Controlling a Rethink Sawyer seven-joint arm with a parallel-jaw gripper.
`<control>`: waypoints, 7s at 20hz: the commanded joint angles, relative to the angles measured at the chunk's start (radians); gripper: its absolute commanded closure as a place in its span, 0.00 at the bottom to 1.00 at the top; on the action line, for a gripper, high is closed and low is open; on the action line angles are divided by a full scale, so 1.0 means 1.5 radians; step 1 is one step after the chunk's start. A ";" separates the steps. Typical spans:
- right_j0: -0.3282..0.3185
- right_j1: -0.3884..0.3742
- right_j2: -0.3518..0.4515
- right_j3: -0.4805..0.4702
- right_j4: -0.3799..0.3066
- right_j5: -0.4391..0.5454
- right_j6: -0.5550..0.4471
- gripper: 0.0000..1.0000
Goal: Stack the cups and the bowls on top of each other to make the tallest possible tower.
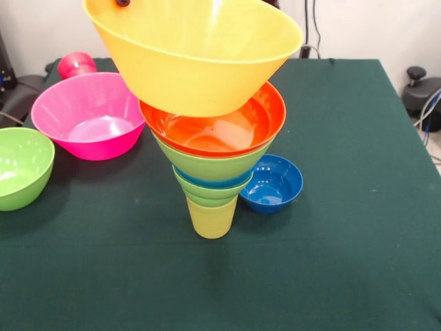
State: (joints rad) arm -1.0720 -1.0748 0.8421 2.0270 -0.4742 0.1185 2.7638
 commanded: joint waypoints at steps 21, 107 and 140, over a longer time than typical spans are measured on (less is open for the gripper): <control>0.037 0.051 -0.003 0.037 -0.051 -0.070 -0.016 1.00; -0.014 0.123 0.028 0.007 -0.101 -0.014 -0.081 1.00; 0.026 0.146 0.009 -0.041 -0.089 0.025 -0.076 1.00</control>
State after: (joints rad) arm -1.0829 -0.8911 0.8548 2.0102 -0.5815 0.0210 2.7638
